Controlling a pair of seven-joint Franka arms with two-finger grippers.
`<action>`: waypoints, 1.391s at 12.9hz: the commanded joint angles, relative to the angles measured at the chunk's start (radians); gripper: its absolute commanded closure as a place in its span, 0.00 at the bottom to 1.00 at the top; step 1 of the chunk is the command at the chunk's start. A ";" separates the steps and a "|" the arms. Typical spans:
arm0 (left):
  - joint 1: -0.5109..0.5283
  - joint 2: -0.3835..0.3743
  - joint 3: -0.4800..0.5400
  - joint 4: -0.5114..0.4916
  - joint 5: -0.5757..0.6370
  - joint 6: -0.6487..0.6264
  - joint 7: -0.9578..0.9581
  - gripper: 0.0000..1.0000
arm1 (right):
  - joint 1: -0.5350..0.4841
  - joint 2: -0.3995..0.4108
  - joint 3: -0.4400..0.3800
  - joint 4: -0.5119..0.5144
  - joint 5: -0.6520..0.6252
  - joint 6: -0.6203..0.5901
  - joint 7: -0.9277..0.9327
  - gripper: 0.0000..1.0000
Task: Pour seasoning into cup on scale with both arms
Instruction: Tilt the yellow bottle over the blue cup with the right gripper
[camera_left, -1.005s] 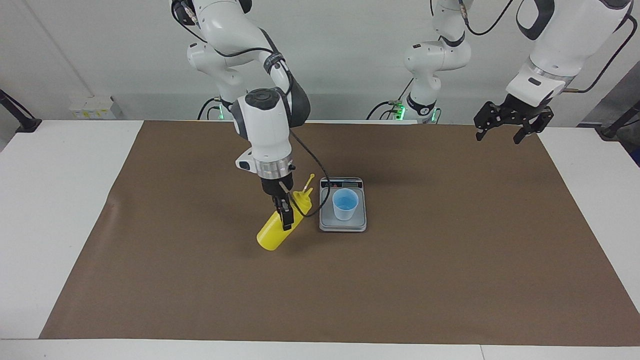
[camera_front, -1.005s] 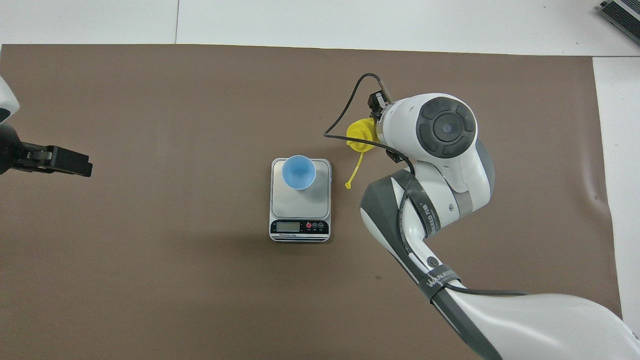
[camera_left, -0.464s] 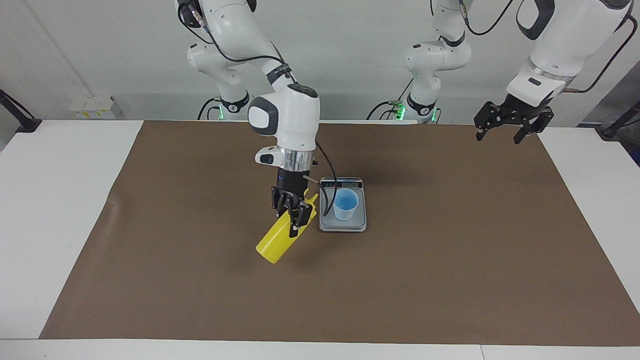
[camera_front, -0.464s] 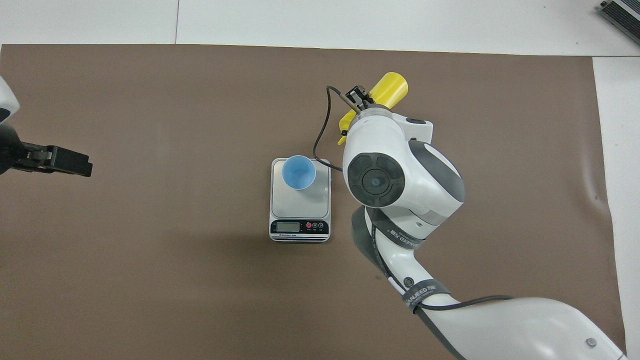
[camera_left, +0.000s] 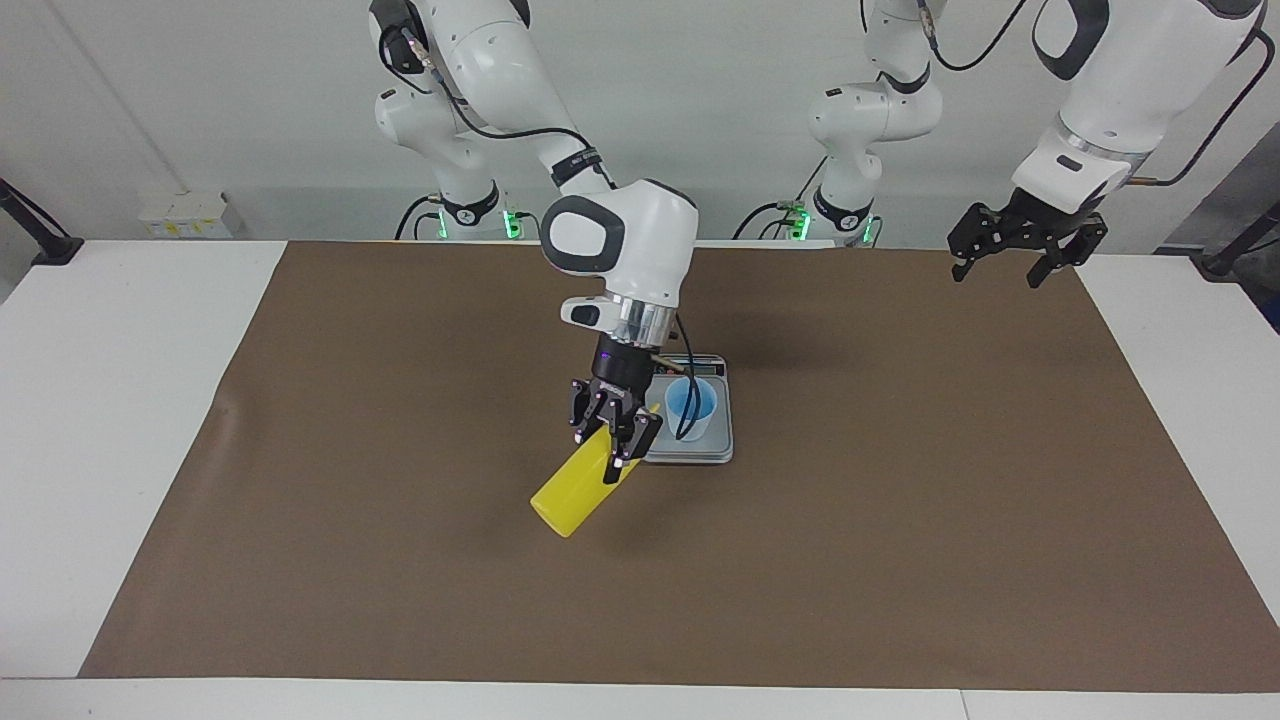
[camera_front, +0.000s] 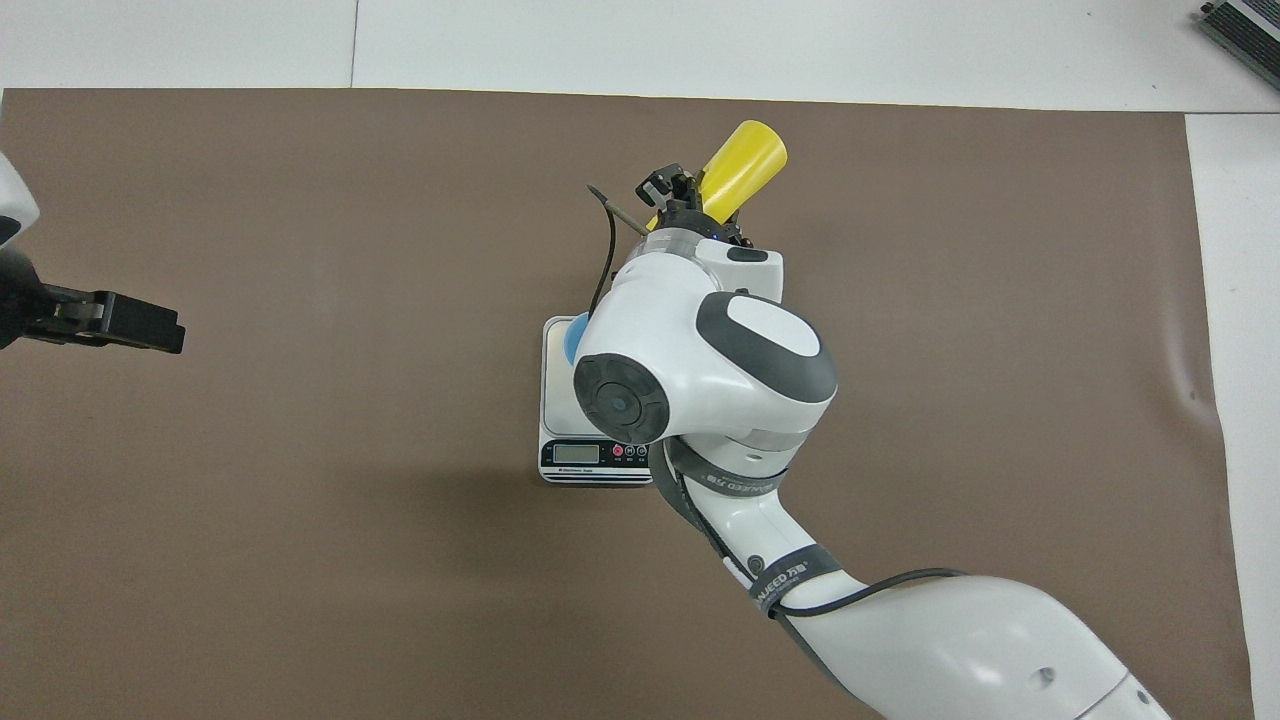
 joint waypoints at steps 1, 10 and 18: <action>0.018 -0.029 -0.009 -0.029 0.013 -0.003 0.002 0.00 | 0.019 0.029 0.002 0.054 -0.152 -0.058 0.092 1.00; 0.018 -0.029 -0.009 -0.029 0.013 -0.003 0.002 0.00 | 0.131 0.009 0.000 -0.032 -0.358 -0.187 0.197 1.00; 0.018 -0.029 -0.009 -0.029 0.013 -0.003 0.001 0.00 | 0.145 -0.022 0.002 -0.121 -0.532 -0.208 0.261 1.00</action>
